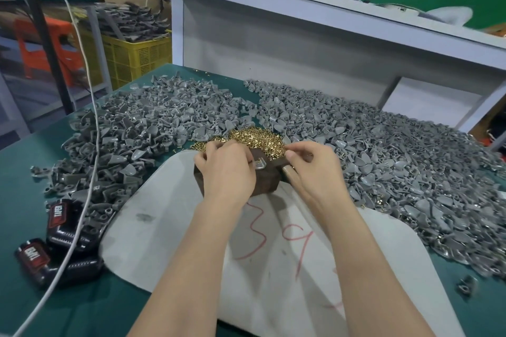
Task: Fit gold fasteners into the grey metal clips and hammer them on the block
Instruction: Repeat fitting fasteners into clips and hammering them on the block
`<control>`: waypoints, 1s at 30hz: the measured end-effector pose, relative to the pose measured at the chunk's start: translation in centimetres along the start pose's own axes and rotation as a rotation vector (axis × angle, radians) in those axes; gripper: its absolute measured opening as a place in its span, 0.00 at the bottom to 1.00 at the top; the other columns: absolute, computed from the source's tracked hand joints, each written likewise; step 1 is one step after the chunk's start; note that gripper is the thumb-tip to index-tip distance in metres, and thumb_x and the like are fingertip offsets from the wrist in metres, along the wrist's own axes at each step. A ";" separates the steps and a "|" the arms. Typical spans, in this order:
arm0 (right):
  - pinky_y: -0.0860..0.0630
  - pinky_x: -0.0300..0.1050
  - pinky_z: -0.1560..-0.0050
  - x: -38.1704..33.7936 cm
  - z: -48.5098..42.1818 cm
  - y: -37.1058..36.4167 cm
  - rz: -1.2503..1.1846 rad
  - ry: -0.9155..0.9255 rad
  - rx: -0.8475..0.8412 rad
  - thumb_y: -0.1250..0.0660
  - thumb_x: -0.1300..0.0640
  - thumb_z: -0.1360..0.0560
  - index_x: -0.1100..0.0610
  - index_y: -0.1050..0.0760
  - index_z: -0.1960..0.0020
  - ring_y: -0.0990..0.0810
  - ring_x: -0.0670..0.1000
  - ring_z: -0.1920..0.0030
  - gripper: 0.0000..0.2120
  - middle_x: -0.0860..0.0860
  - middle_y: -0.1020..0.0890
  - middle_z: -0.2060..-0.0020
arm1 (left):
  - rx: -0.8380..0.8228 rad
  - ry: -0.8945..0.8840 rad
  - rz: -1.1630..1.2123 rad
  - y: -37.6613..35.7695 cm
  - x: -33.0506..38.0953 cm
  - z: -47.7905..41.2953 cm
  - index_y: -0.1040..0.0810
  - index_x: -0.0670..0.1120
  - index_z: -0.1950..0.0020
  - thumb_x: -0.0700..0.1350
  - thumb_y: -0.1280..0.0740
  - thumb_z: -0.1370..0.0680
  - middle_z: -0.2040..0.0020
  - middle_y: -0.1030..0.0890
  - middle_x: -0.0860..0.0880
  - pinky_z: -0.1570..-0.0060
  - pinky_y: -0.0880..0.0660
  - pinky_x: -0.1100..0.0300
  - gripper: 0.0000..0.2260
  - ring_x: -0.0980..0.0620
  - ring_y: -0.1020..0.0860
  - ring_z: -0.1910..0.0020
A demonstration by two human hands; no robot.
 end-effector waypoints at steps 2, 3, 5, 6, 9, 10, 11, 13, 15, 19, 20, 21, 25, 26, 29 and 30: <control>0.26 0.38 0.51 -0.9 0.2 -0.9 0.019 0.052 -0.039 0.32 0.58 0.25 0.52 0.18 0.50 0.21 0.42 0.55 0.06 0.45 0.17 0.55 | 0.005 0.000 -0.004 0.0 0.0 0.0 0.19 0.53 0.54 0.44 0.35 0.23 0.44 0.22 0.55 0.43 0.44 0.52 0.06 0.47 0.36 0.36; 0.28 0.37 0.51 -1.5 0.4 -1.7 0.055 0.092 -0.067 0.32 0.58 0.25 0.54 0.18 0.51 0.23 0.41 0.57 0.06 0.47 0.18 0.55 | 0.005 0.000 -0.007 0.0 0.0 0.0 0.19 0.53 0.54 0.44 0.35 0.23 0.44 0.22 0.54 0.42 0.44 0.52 0.06 0.47 0.36 0.36; 0.34 0.33 0.56 -2.4 0.7 -3.1 0.126 0.169 -0.089 0.31 0.59 0.25 0.55 0.18 0.51 0.28 0.39 0.63 0.05 0.49 0.21 0.56 | 0.003 0.001 -0.008 0.0 0.0 0.0 0.19 0.53 0.54 0.46 0.35 0.23 0.44 0.22 0.54 0.43 0.44 0.52 0.05 0.47 0.37 0.36; 0.36 0.31 0.57 -2.6 0.7 -3.4 0.140 0.188 -0.082 0.31 0.59 0.26 0.56 0.18 0.51 0.29 0.38 0.64 0.05 0.48 0.24 0.57 | 0.002 0.001 -0.009 0.0 0.0 0.0 0.19 0.53 0.54 0.47 0.35 0.23 0.44 0.22 0.54 0.43 0.44 0.52 0.05 0.47 0.37 0.36; 0.38 0.31 0.58 -2.9 0.6 -3.5 0.156 0.203 -0.048 0.32 0.59 0.25 0.56 0.18 0.52 0.30 0.39 0.65 0.05 0.47 0.28 0.59 | 0.010 -0.007 -0.022 0.0 0.0 0.0 0.19 0.53 0.53 0.47 0.36 0.22 0.44 0.22 0.54 0.44 0.45 0.53 0.06 0.46 0.36 0.36; 0.37 0.32 0.57 -2.9 0.6 -3.7 0.165 0.201 -0.043 0.32 0.60 0.25 0.56 0.18 0.52 0.30 0.40 0.64 0.04 0.48 0.27 0.59 | 0.012 -0.009 -0.026 0.0 0.0 0.0 0.19 0.52 0.53 0.47 0.36 0.22 0.44 0.22 0.54 0.44 0.45 0.53 0.06 0.46 0.36 0.36; 0.36 0.34 0.56 -2.9 0.6 -3.8 0.170 0.196 -0.041 0.32 0.60 0.25 0.56 0.19 0.52 0.28 0.43 0.63 0.04 0.48 0.27 0.58 | 0.013 -0.011 -0.029 0.0 0.0 0.0 0.19 0.52 0.53 0.47 0.36 0.22 0.44 0.22 0.54 0.44 0.44 0.53 0.06 0.46 0.36 0.36; 0.32 0.38 0.53 -2.9 0.5 -4.0 0.161 0.181 -0.040 0.32 0.60 0.25 0.56 0.19 0.53 0.26 0.47 0.60 0.03 0.49 0.27 0.58 | 0.017 -0.013 -0.031 0.0 0.1 0.0 0.19 0.52 0.53 0.47 0.36 0.22 0.44 0.22 0.54 0.44 0.44 0.52 0.06 0.47 0.36 0.36; 0.30 0.40 0.52 -2.9 0.5 -4.1 0.149 0.173 -0.042 0.32 0.60 0.25 0.56 0.20 0.54 0.26 0.48 0.60 0.03 0.49 0.27 0.58 | 0.017 -0.015 -0.035 0.0 0.1 -0.1 0.19 0.52 0.53 0.47 0.36 0.22 0.44 0.22 0.54 0.43 0.44 0.52 0.06 0.47 0.36 0.36; 0.36 0.38 0.59 -3.3 0.9 -4.0 0.141 0.215 -0.005 0.33 0.62 0.25 0.60 0.21 0.55 0.30 0.47 0.62 0.03 0.47 0.29 0.60 | 0.018 -0.017 -0.035 -0.1 0.1 0.0 0.19 0.52 0.53 0.47 0.37 0.22 0.43 0.22 0.54 0.43 0.44 0.52 0.07 0.46 0.36 0.36; 0.36 0.39 0.59 -3.5 1.0 -4.0 0.135 0.228 0.004 0.33 0.62 0.26 0.61 0.21 0.56 0.31 0.47 0.62 0.03 0.48 0.29 0.61 | 0.018 -0.018 -0.036 0.0 0.1 0.0 0.19 0.52 0.53 0.47 0.37 0.22 0.43 0.22 0.54 0.43 0.44 0.52 0.07 0.46 0.36 0.36; 0.36 0.39 0.59 -3.6 1.1 -3.9 0.130 0.240 0.010 0.33 0.63 0.26 0.62 0.21 0.56 0.31 0.47 0.62 0.03 0.48 0.29 0.61 | 0.018 -0.018 -0.039 -0.1 0.1 0.0 0.19 0.52 0.53 0.48 0.37 0.22 0.43 0.22 0.54 0.43 0.44 0.52 0.07 0.46 0.36 0.36; 0.36 0.37 0.58 -3.6 1.5 -3.8 0.098 0.259 0.026 0.33 0.65 0.26 0.63 0.22 0.57 0.29 0.48 0.60 0.03 0.49 0.26 0.61 | 0.018 -0.016 -0.041 0.0 0.2 0.0 0.19 0.52 0.53 0.47 0.37 0.22 0.44 0.22 0.54 0.43 0.44 0.52 0.07 0.46 0.36 0.36; 0.36 0.36 0.59 -3.6 1.5 -3.7 0.090 0.259 0.031 0.33 0.65 0.26 0.63 0.22 0.57 0.29 0.48 0.60 0.03 0.49 0.26 0.61 | 0.018 -0.015 -0.040 0.0 0.2 0.0 0.19 0.52 0.53 0.47 0.37 0.22 0.44 0.22 0.54 0.43 0.44 0.52 0.07 0.46 0.36 0.36; 0.38 0.35 0.60 -3.5 1.6 -3.7 0.082 0.254 0.039 0.34 0.65 0.26 0.63 0.22 0.57 0.30 0.47 0.61 0.03 0.49 0.26 0.61 | 0.017 -0.011 -0.041 0.1 0.1 0.1 0.19 0.52 0.53 0.48 0.37 0.22 0.44 0.22 0.54 0.43 0.44 0.52 0.06 0.46 0.36 0.35; 0.39 0.34 0.60 -3.4 1.6 -3.7 0.081 0.251 0.041 0.34 0.64 0.26 0.62 0.22 0.57 0.30 0.47 0.62 0.03 0.48 0.26 0.61 | 0.016 -0.011 -0.043 0.1 0.1 0.1 0.19 0.52 0.52 0.48 0.37 0.22 0.44 0.22 0.54 0.42 0.44 0.52 0.06 0.47 0.36 0.35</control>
Point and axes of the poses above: each hand's wrist, its own z-axis away from the middle knuckle, its own y-axis out of the back of the hand, x = y × z, the point moved 10 cm from there along -z, towards the middle knuckle
